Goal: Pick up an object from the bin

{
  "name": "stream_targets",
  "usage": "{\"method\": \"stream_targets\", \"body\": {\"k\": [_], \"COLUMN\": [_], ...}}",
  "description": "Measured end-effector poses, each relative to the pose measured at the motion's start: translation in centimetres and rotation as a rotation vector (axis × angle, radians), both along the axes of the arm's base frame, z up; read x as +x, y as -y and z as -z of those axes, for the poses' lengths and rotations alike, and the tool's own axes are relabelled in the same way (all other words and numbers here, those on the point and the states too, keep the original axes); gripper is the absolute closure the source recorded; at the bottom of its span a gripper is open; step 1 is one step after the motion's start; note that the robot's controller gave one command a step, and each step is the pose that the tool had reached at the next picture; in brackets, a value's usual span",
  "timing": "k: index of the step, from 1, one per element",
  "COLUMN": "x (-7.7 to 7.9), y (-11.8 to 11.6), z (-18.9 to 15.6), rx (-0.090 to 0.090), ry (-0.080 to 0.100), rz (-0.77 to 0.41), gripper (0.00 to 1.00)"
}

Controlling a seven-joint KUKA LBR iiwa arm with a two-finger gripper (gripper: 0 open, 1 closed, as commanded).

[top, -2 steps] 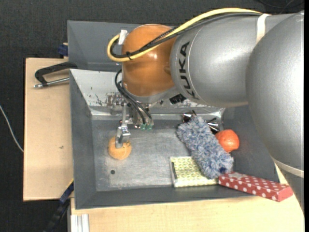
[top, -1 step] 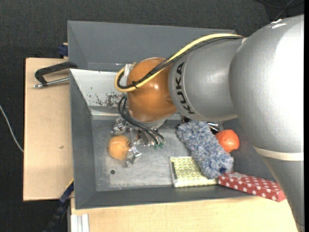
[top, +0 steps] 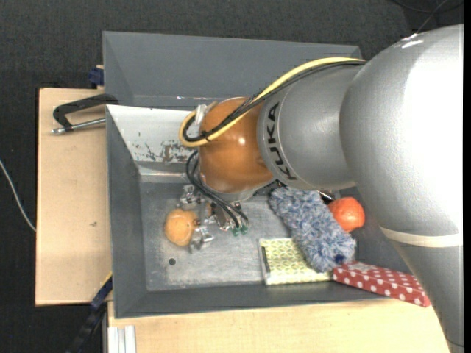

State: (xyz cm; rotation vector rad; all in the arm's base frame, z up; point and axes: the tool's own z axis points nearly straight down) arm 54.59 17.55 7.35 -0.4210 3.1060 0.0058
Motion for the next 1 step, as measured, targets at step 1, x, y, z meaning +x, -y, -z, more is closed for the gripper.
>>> {"method": "stream_targets", "body": {"k": [1], "x": [0.0], "y": [0.0], "z": [0.0], "rx": [0.0], "ry": [0.0], "rz": [0.0], "gripper": [1.0]}}
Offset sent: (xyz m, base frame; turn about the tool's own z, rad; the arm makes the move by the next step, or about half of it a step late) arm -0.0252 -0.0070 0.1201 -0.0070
